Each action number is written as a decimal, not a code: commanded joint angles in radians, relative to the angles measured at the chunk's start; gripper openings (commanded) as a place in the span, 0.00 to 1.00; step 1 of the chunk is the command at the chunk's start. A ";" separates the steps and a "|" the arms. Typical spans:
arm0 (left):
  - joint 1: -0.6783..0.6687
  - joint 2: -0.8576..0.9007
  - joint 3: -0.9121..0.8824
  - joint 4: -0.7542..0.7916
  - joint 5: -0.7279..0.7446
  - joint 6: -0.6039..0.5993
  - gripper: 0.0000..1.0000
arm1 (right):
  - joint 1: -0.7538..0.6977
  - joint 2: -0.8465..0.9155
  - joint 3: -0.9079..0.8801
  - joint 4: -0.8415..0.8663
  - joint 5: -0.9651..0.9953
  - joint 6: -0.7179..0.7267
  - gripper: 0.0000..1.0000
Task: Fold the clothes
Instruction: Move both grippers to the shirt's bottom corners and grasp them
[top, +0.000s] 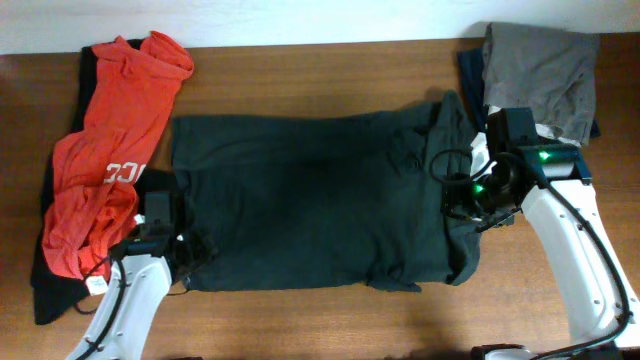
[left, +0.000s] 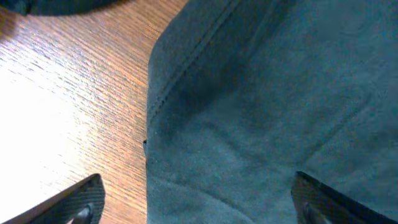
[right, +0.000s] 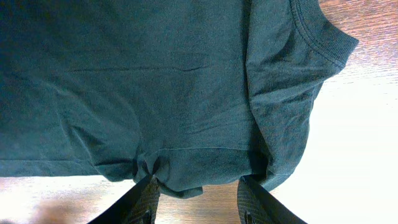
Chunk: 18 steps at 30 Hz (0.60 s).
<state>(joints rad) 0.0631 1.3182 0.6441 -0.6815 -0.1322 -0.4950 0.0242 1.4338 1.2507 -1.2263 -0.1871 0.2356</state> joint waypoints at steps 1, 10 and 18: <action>-0.001 -0.004 -0.043 0.026 -0.015 -0.016 0.91 | 0.010 0.002 -0.007 -0.003 0.015 0.009 0.46; -0.001 -0.004 -0.058 0.051 -0.015 -0.059 0.72 | 0.010 0.002 -0.007 -0.003 0.016 0.009 0.46; -0.002 -0.004 -0.090 0.125 -0.015 -0.066 0.63 | 0.010 0.002 -0.007 -0.007 0.016 0.008 0.45</action>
<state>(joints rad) 0.0631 1.3182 0.5686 -0.5644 -0.1394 -0.5442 0.0242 1.4338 1.2507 -1.2293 -0.1837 0.2359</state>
